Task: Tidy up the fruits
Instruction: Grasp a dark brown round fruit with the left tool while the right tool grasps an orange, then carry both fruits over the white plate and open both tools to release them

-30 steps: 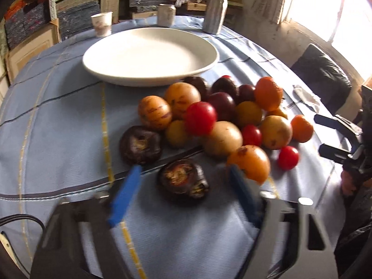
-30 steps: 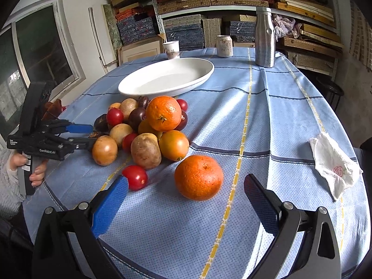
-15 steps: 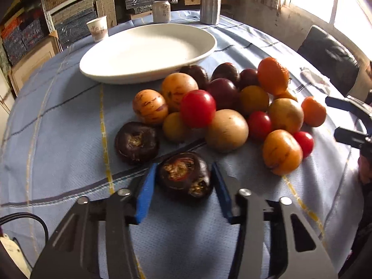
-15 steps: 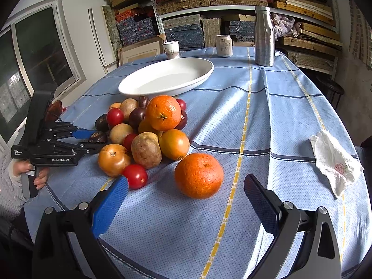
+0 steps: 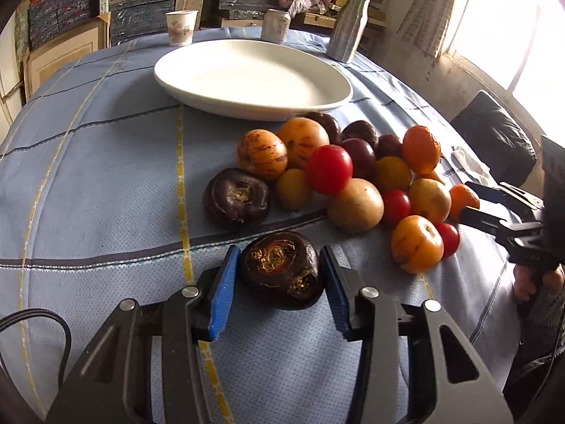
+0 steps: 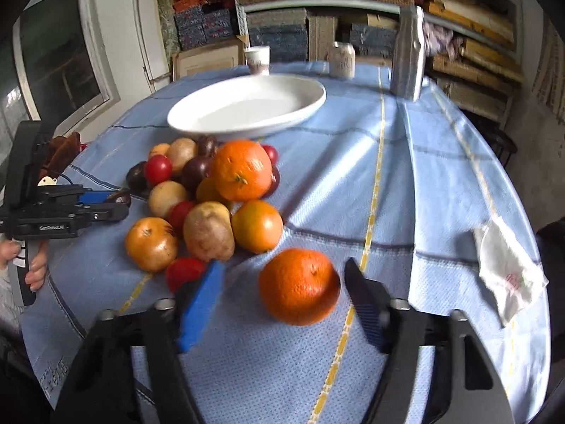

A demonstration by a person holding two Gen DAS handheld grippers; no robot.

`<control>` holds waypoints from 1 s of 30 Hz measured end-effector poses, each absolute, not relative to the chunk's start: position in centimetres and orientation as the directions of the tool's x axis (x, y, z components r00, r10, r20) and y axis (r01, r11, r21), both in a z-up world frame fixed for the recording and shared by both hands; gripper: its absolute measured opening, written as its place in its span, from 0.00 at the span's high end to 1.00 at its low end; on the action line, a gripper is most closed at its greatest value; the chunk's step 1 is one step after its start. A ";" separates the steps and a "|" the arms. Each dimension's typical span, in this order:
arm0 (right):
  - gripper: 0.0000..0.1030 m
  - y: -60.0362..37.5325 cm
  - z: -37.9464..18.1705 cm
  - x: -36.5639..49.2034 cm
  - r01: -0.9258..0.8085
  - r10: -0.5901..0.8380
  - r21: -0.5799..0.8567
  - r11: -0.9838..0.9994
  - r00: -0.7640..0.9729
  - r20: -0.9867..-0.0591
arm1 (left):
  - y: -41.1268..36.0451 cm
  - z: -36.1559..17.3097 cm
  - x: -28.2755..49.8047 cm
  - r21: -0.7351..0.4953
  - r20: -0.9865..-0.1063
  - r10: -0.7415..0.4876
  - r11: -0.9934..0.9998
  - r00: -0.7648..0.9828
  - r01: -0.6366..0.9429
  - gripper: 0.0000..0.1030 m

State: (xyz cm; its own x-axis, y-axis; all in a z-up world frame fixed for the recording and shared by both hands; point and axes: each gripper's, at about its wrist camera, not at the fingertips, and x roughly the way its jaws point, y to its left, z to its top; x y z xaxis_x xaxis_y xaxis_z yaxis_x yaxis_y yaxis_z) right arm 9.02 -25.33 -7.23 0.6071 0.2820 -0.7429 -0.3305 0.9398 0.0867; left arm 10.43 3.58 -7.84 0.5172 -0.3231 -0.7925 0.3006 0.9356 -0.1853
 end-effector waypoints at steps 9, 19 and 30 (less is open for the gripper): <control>0.53 -27.3 -8.5 10.3 -0.272 0.347 0.230 0.934 0.548 -0.761 | 3.6 -8.0 10.4 -0.203 -0.789 -0.345 0.927 0.508 0.314 0.56; 0.54 -27.3 -5.0 10.8 -0.265 0.339 0.221 0.939 0.600 -0.725 | 3.4 -4.2 10.6 -0.129 -0.746 -0.301 0.940 0.594 0.315 0.56; 0.54 -21.4 3.3 22.6 -0.330 0.380 0.201 0.922 0.673 -0.635 | 3.0 1.0 23.2 -0.087 -0.716 -0.210 0.973 0.666 0.213 0.55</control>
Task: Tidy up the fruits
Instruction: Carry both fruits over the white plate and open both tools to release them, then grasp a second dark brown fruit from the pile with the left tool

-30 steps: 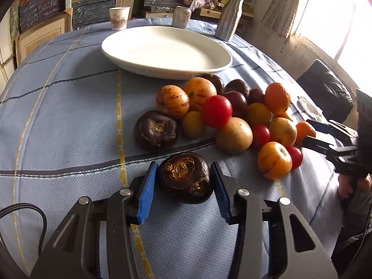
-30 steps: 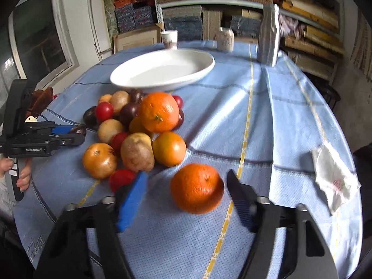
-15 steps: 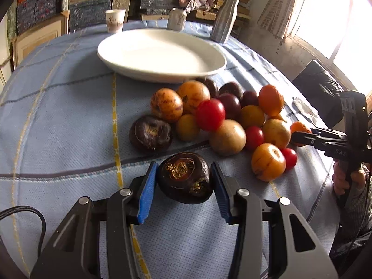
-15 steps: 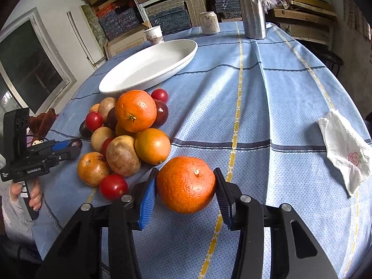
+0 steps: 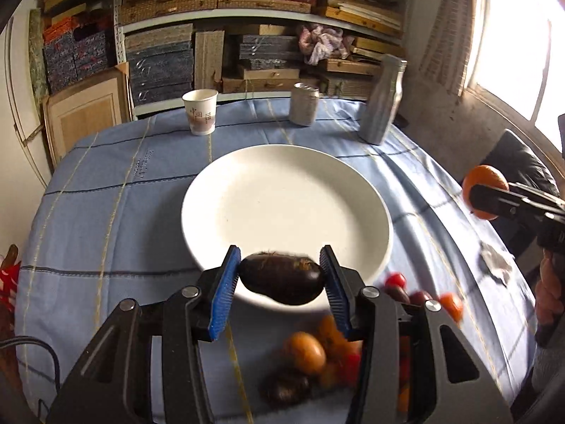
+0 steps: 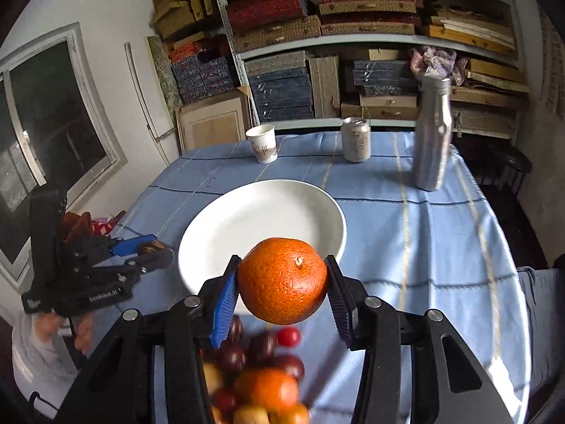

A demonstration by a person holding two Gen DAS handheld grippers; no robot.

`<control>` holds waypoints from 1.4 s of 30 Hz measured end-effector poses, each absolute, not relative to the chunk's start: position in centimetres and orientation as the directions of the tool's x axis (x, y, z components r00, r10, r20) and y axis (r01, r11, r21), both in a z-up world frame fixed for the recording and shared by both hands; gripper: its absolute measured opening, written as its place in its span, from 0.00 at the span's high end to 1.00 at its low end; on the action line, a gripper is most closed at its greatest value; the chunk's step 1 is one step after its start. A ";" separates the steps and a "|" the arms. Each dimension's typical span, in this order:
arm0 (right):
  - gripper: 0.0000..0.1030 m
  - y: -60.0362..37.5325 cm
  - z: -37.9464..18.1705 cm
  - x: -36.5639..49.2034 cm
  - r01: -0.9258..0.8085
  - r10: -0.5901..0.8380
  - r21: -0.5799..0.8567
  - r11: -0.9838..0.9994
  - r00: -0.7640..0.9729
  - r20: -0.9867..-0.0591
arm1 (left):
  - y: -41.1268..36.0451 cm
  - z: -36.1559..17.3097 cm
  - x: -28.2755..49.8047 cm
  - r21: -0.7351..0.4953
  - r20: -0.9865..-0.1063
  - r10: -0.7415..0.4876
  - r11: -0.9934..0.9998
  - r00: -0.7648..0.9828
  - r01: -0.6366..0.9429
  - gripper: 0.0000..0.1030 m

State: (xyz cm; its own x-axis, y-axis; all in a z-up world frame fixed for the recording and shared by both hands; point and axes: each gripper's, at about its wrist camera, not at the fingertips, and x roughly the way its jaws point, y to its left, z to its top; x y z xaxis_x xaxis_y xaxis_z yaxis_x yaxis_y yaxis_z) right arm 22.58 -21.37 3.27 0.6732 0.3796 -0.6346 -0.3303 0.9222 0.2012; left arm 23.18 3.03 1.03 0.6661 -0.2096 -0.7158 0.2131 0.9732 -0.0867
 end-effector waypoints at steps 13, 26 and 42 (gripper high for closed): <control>0.26 -17.0 -4.3 30.4 -0.336 0.280 0.094 0.937 0.566 -0.775 | 3.2 -4.9 29.0 -0.107 -0.762 -0.203 0.976 0.614 0.189 0.41; 0.03 -19.7 4.8 19.5 -0.426 0.386 -0.027 0.904 0.843 -0.374 | 3.4 -1.5 23.4 -0.001 -0.670 -0.106 0.990 0.735 0.142 0.04; 0.03 -23.9 -3.5 10.6 -0.365 0.323 0.015 0.931 0.803 -0.500 | 3.4 -6.0 11.3 0.043 -0.705 -0.071 0.989 0.705 0.143 0.04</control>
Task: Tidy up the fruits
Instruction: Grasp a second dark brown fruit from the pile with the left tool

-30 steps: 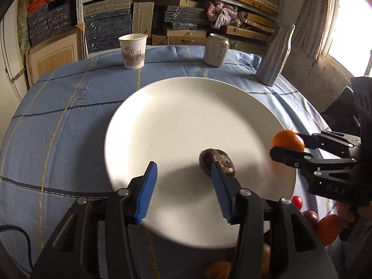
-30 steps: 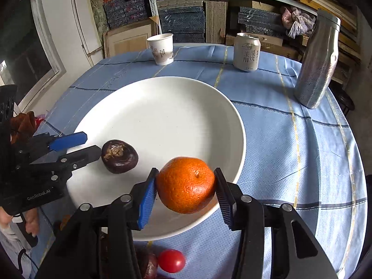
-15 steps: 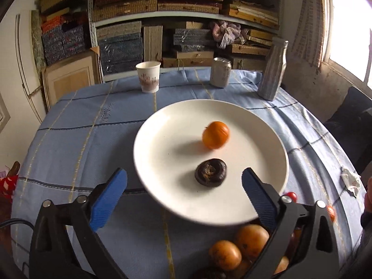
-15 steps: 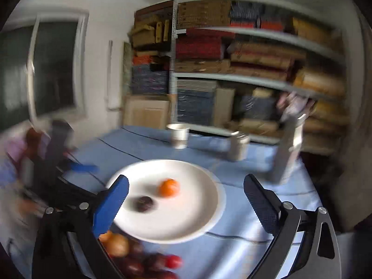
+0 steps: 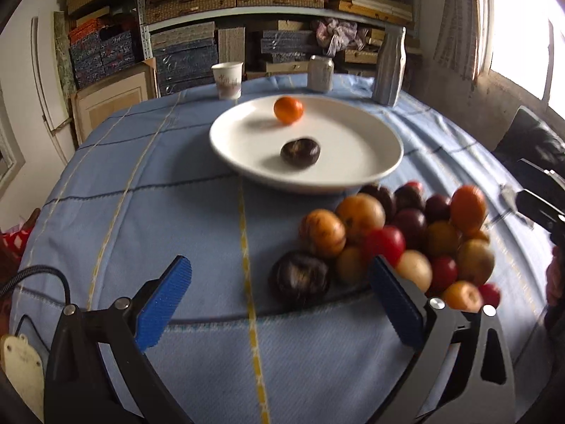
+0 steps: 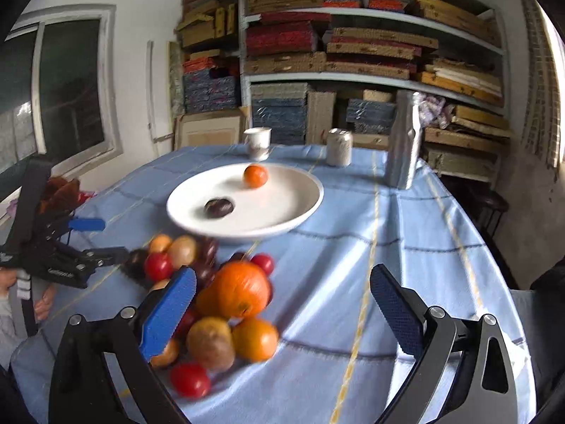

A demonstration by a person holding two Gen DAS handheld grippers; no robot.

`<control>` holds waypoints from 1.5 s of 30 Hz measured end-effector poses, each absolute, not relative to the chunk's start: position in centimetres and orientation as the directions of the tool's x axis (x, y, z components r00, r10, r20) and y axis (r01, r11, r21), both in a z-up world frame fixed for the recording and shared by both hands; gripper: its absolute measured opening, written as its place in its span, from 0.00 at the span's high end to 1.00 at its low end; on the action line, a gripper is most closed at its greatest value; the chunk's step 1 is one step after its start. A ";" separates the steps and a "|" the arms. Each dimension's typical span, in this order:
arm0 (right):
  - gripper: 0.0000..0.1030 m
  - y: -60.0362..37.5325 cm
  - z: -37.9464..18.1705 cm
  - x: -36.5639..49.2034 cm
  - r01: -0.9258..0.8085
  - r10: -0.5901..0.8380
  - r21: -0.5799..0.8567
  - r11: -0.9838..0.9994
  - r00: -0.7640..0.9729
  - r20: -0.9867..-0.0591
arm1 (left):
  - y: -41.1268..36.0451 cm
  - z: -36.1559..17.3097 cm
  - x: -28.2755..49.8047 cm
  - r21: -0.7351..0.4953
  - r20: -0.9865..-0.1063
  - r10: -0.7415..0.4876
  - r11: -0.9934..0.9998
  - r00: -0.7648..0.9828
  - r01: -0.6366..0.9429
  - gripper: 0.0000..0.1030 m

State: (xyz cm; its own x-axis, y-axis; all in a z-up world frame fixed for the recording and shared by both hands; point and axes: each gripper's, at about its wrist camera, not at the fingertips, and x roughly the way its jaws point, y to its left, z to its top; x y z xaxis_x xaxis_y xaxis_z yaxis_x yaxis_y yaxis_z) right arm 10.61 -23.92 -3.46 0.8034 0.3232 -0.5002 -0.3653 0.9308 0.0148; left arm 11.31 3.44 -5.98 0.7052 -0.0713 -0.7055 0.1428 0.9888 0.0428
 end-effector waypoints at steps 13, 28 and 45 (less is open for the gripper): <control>0.03 -24.4 -4.0 9.3 -0.384 0.363 0.066 0.921 0.782 -0.506 | 5.0 -7.5 12.9 -0.019 -0.768 -0.083 0.994 0.635 0.107 0.04; 0.03 -24.6 -4.3 9.6 -0.375 0.359 0.081 0.923 0.770 -0.528 | 7.9 -8.0 13.6 0.060 -0.768 0.043 0.998 0.639 0.005 0.04; 0.03 -24.6 -4.4 9.8 -0.381 0.370 0.094 0.920 0.760 -0.534 | 5.8 -8.6 15.0 -0.012 -0.796 -0.090 0.991 0.599 0.133 0.49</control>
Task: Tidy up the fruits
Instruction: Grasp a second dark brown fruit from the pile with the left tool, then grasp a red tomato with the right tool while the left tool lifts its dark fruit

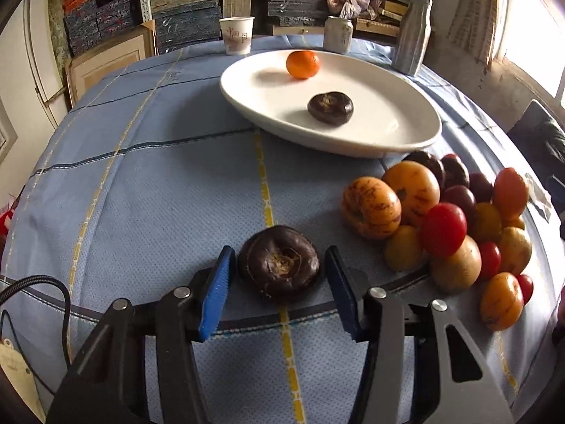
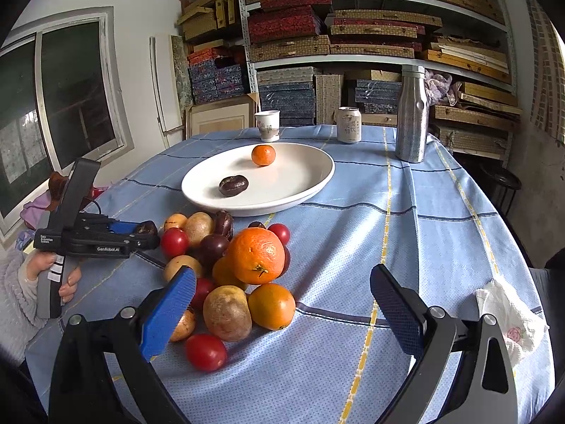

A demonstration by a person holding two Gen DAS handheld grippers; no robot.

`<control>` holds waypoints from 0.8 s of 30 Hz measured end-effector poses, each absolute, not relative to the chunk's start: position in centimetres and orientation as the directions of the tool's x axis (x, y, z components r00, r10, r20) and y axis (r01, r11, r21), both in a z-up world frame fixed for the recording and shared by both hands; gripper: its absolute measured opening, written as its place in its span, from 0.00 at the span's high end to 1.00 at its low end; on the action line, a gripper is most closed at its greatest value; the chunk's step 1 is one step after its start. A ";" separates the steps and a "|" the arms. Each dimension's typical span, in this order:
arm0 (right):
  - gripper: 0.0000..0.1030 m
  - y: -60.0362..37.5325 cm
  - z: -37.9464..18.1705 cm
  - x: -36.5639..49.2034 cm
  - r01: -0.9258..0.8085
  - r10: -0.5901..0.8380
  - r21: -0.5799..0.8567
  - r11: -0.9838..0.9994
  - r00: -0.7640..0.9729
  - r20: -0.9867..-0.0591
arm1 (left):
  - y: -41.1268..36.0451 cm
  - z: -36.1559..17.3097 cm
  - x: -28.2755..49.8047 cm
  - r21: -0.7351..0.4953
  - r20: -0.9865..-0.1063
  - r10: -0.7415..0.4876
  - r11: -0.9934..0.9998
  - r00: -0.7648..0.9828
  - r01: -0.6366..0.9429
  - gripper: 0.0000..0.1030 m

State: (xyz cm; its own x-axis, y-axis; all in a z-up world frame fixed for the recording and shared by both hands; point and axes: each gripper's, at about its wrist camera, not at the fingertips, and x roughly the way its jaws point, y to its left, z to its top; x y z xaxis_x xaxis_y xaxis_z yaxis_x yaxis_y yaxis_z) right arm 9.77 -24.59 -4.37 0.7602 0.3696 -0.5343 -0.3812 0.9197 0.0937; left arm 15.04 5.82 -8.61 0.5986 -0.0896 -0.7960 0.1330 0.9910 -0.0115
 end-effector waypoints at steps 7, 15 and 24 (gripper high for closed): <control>0.07 -24.3 -4.5 9.4 -0.404 0.392 0.104 0.909 0.738 -0.549 | 5.7 -8.4 14.8 -0.015 -0.786 -0.093 0.991 0.611 0.132 0.58; 0.27 -23.5 -5.1 7.3 -0.457 0.433 0.134 0.879 0.651 -0.624 | 5.5 -7.0 12.9 -0.014 -0.742 -0.106 0.990 0.661 0.143 0.58; 0.58 -20.9 -7.1 5.8 -0.498 0.431 0.135 0.856 0.546 -0.718 | 5.4 -6.6 12.3 -0.016 -0.734 -0.116 0.988 0.669 0.153 0.58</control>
State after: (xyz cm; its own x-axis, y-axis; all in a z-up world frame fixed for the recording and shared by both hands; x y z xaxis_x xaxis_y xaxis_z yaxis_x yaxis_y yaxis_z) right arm 5.84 -20.87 -7.07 0.5464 0.4311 -0.7180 -0.4984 0.8564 0.1348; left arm 12.29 5.36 -6.60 0.6687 -0.1156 -0.7345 0.1530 0.9881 -0.0163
